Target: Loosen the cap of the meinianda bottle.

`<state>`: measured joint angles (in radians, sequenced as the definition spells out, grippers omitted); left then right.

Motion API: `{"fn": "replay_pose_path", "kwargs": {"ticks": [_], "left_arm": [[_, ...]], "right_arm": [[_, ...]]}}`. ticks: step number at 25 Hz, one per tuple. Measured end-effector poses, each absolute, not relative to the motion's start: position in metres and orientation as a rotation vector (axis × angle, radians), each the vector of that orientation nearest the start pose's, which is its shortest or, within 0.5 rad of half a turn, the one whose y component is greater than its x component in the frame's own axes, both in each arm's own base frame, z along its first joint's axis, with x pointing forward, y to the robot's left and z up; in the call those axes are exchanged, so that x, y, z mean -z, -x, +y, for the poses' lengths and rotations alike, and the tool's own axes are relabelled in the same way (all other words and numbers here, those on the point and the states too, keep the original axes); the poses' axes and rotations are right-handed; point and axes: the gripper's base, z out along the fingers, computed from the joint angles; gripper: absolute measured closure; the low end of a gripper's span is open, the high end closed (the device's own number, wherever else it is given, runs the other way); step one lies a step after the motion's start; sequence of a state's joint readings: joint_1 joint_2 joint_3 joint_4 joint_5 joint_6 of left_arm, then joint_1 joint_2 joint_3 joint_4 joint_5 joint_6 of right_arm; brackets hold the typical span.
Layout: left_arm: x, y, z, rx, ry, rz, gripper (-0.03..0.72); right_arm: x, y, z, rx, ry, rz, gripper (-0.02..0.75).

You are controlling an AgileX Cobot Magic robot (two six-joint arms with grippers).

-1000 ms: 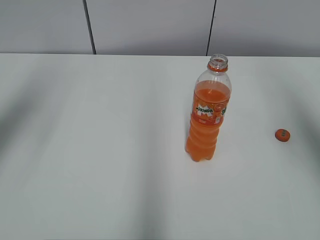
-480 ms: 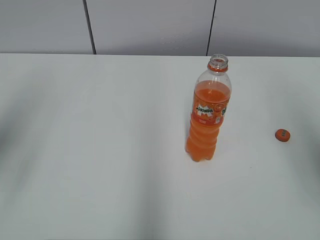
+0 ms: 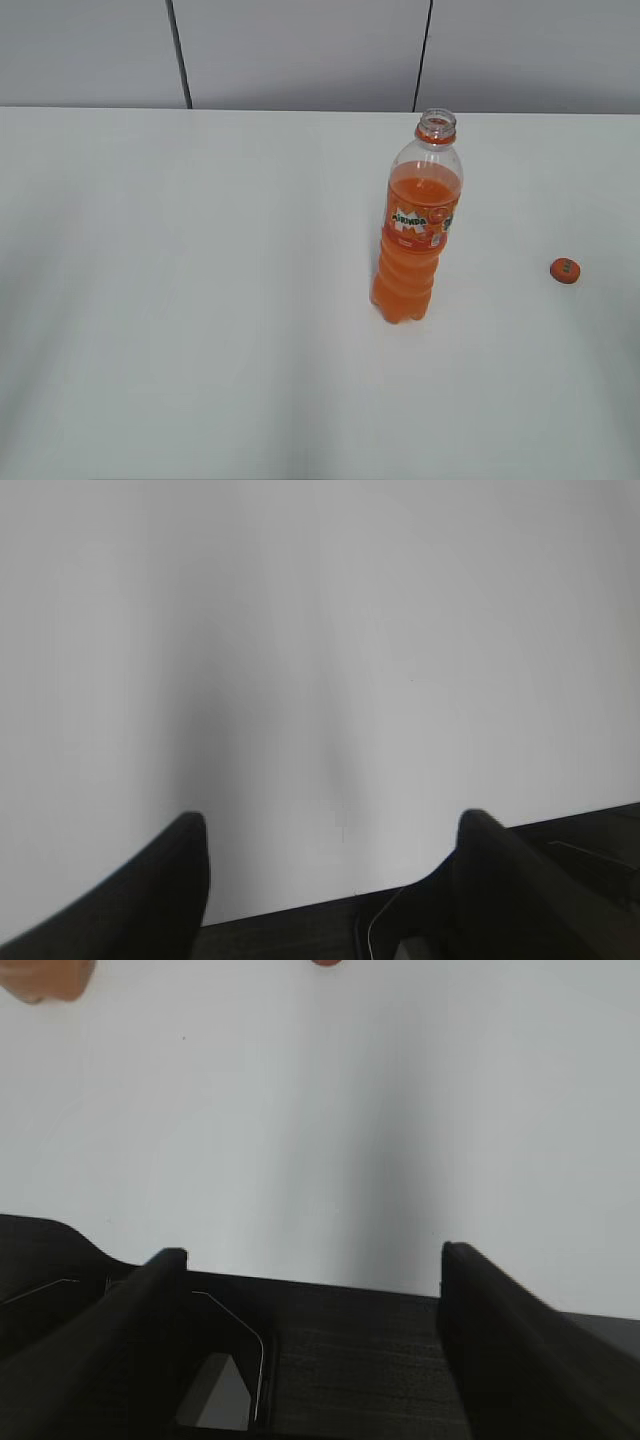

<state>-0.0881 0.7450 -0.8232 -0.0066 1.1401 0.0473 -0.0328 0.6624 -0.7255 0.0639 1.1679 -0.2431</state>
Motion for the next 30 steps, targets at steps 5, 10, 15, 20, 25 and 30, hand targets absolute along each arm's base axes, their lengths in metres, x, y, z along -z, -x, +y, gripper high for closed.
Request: {"fn": "replay_pose_path", "kwargs": {"ticks": [5, 10, 15, 20, 25, 30], "left_arm": [[-0.318, -0.083, -0.008, 0.026, -0.167, 2.472, 0.221], [-0.307, -0.059, -0.006, 0.027, -0.162, 2.403, 0.246], [-0.300, -0.039, -0.004, 0.035, -0.157, 2.331, 0.256], [-0.300, -0.020, -0.003, 0.040, -0.150, 2.219, 0.258], [-0.301, -0.001, -0.001, 0.041, -0.143, 2.099, 0.258], [-0.299, 0.016, 0.000, 0.043, -0.136, 1.978, 0.259]], "right_arm": [[-0.283, -0.067, 0.005, -0.007, 0.244, 2.559, 0.160], [-0.266, -0.046, 0.005, -0.007, 0.224, 2.508, 0.160], [-0.263, -0.029, 0.006, 0.005, 0.218, 2.413, 0.160], [-0.265, -0.014, 0.007, 0.020, 0.212, 2.308, 0.160], [-0.266, -0.001, 0.007, 0.032, 0.208, 2.219, 0.160], [-0.265, 0.009, 0.007, 0.040, 0.205, 2.152, 0.160]]}}
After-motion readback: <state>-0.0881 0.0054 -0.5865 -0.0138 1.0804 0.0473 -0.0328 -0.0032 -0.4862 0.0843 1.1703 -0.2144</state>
